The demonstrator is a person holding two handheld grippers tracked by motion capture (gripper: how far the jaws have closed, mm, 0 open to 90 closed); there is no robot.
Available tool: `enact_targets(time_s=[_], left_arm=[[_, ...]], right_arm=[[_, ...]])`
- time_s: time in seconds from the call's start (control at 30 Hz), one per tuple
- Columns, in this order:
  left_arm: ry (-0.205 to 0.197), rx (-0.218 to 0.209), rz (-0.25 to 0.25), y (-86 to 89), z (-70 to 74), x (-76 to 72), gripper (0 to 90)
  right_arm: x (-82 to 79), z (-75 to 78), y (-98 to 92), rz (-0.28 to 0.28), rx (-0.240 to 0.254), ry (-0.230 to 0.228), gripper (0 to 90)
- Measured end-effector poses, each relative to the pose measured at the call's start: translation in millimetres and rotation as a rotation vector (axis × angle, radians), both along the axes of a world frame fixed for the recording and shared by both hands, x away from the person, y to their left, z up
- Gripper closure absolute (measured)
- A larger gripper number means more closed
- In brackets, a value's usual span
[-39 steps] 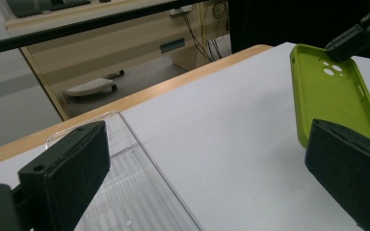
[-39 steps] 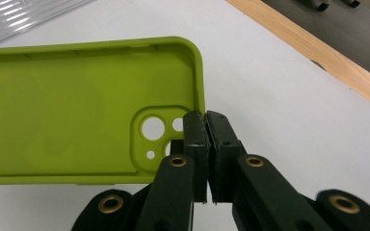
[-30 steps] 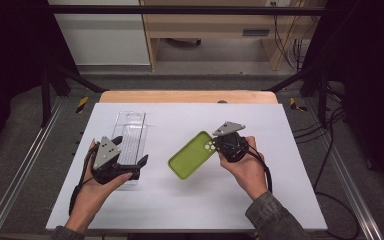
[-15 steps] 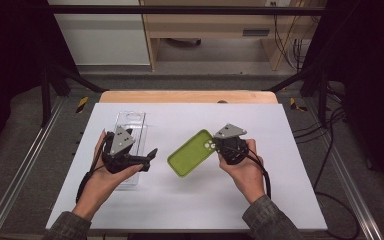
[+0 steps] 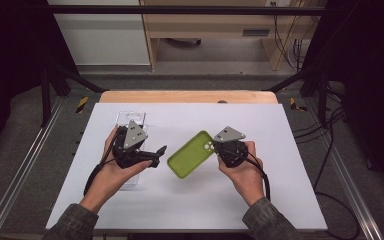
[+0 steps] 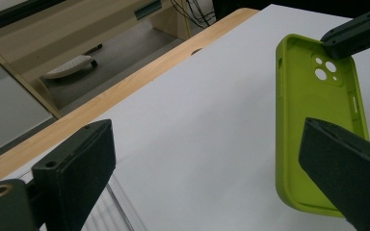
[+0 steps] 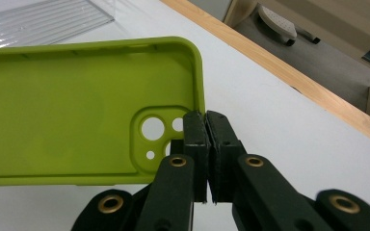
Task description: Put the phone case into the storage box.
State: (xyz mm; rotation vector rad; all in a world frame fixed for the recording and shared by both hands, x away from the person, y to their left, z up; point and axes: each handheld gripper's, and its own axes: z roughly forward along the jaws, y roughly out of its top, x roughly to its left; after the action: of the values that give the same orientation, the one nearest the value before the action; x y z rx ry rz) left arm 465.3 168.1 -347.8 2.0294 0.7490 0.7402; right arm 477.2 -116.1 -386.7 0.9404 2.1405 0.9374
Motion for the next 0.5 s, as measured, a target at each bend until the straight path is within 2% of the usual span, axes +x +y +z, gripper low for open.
enact_targets(time_s=[0.5], left_arm=[[0.001, 0.022, -0.005, -11.9, 5.1, 5.8, 5.5]], right_arm=[[-6.0, 0.2, 0.2, -0.006, 0.014, -0.039, 87.9]])
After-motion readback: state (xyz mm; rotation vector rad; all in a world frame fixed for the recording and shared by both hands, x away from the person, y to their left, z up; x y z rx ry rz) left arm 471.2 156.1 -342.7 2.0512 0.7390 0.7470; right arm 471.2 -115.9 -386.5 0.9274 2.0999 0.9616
